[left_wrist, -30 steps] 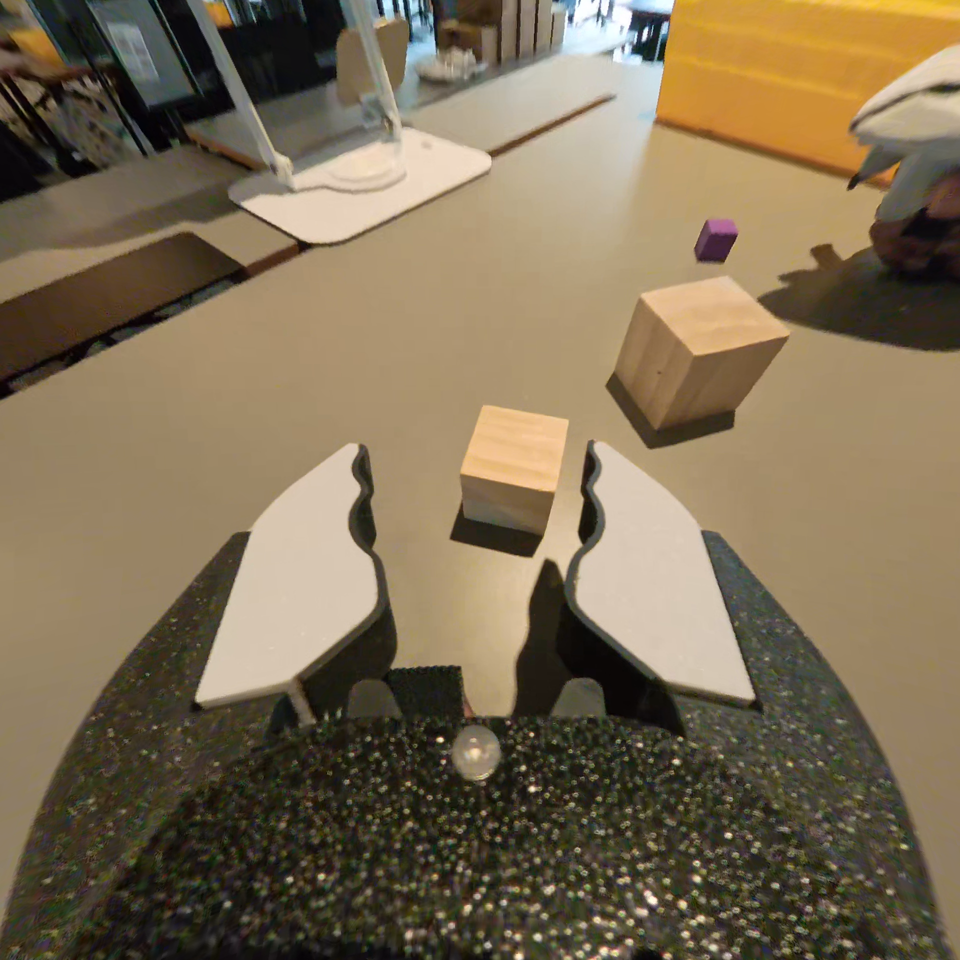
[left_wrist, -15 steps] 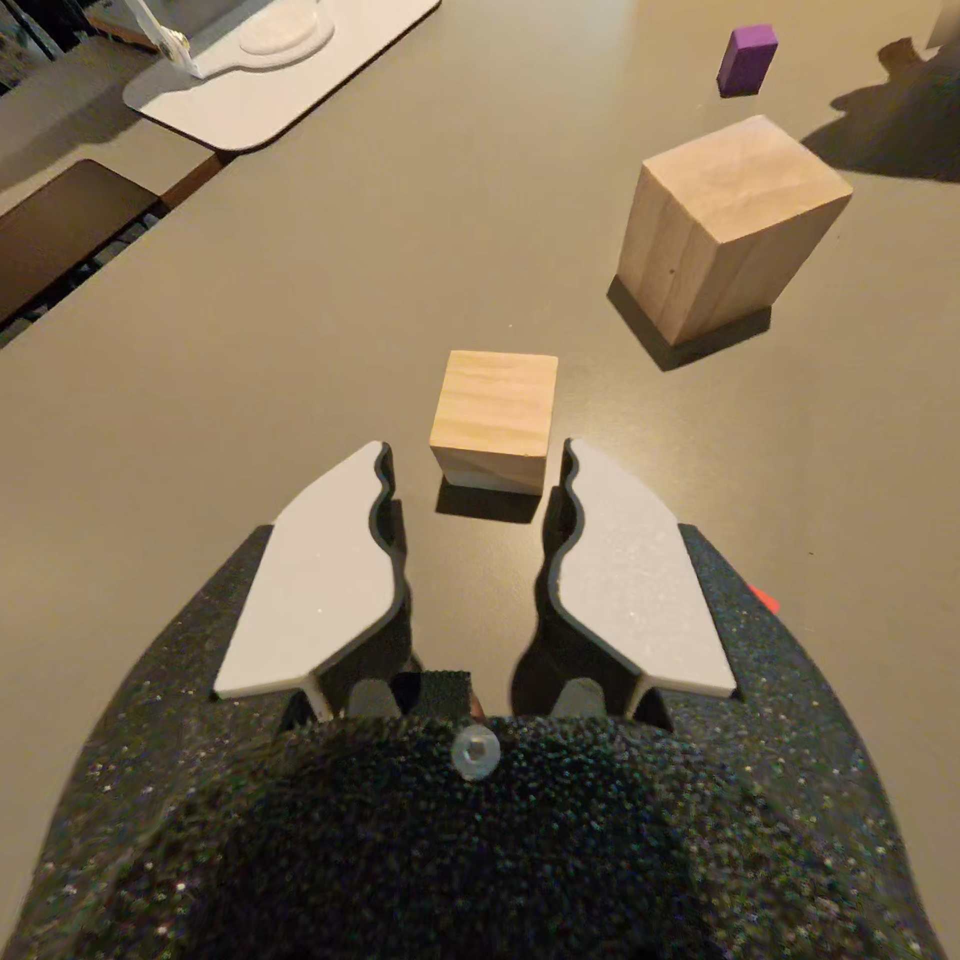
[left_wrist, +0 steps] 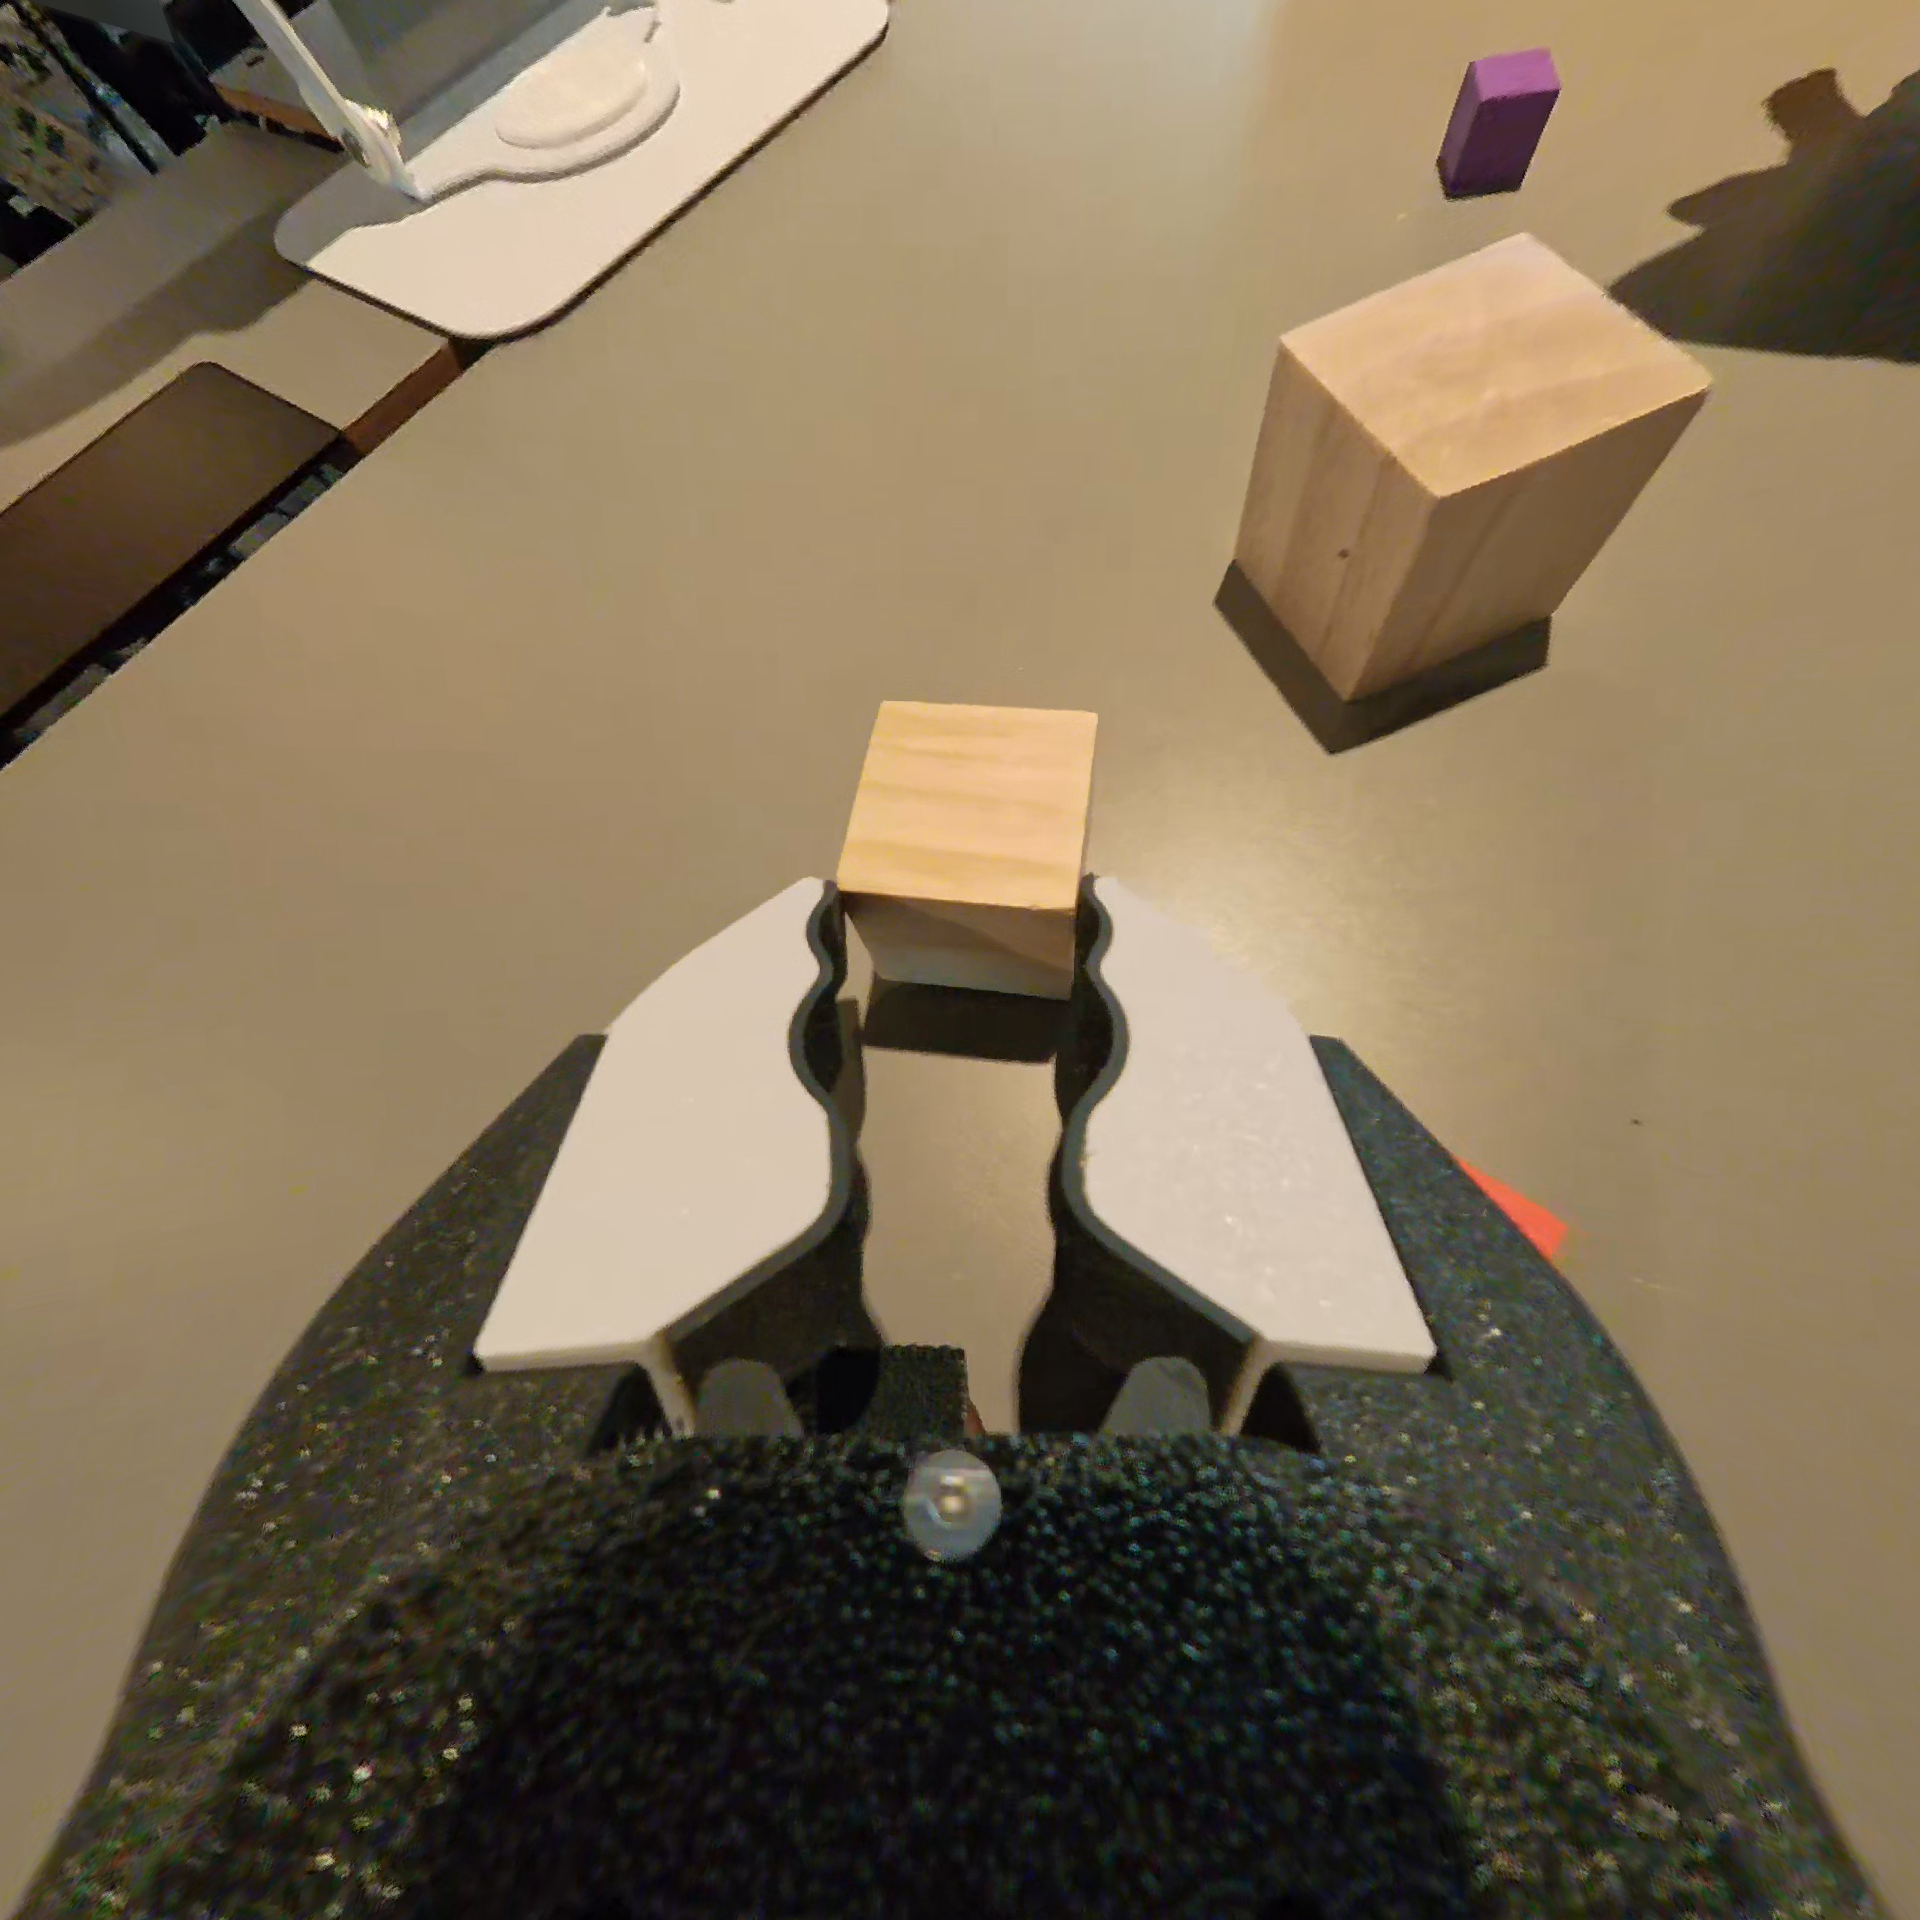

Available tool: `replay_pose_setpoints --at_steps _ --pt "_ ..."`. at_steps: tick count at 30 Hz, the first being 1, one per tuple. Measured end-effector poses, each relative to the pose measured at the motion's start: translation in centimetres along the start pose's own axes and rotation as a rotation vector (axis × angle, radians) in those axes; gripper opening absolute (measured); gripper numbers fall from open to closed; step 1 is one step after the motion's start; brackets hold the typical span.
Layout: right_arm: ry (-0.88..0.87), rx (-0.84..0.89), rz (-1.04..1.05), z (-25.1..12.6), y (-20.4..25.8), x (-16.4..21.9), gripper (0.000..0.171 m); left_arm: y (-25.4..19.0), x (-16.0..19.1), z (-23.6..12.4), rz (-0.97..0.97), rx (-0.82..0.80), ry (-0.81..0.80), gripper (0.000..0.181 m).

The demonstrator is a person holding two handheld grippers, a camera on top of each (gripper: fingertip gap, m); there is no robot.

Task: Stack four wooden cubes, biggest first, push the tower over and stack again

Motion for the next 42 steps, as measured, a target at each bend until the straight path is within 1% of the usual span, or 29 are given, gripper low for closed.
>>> replay_pose_setpoints --at_steps 3,6,9,14,19,27,32,34,36,42 --pt "-0.003 0.0 -0.001 0.0 0.0 0.0 0.0 -0.6 -1.0 -0.7 0.001 0.061 -0.096 0.042" --pt "-0.011 -0.005 0.003 -0.1 0.0 -0.1 0.0 -1.9 -3.1 -1.4 0.006 0.172 -0.227 0.042" --pt "-0.02 -0.01 0.011 -0.2 0.0 -0.2 0.0 -3.4 -5.1 -1.2 0.105 0.251 -0.256 0.042" --pt "-0.029 -0.027 0.002 -0.3 0.3 -0.3 0.0 -5.3 -8.0 0.6 0.239 0.396 -0.245 0.042" --pt "-0.023 -0.047 -0.022 -0.2 0.7 -0.2 0.0 -6.0 -9.4 2.0 0.272 0.496 -0.202 0.042" --pt "-0.038 -0.074 0.001 -0.2 0.7 -0.4 0.0 -6.6 -9.7 3.0 0.367 0.672 -0.107 0.042" --pt "-0.052 -0.085 0.025 -0.2 0.5 -0.5 0.0 -6.3 -10.4 3.4 0.411 0.758 -0.111 0.042" --pt "-0.056 -0.091 0.03 -0.2 0.5 -0.5 0.0 -6.3 -10.3 3.7 0.429 0.791 -0.087 0.041" --pt "-0.057 -0.094 0.031 -0.3 0.5 -0.5 0.0 -6.1 -9.9 4.2 0.45 0.809 -0.048 0.041" --pt "-0.063 -0.098 0.037 -0.3 0.4 -0.6 0.0 -5.9 -9.8 4.4 0.473 0.84 -0.038 0.042"
Point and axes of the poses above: each gripper's, where its closed fingertips meet, z out along the fingers, x out of its underside, y = z × x across the jaws, the point moved 3 cm from there along -z, back along the fingers
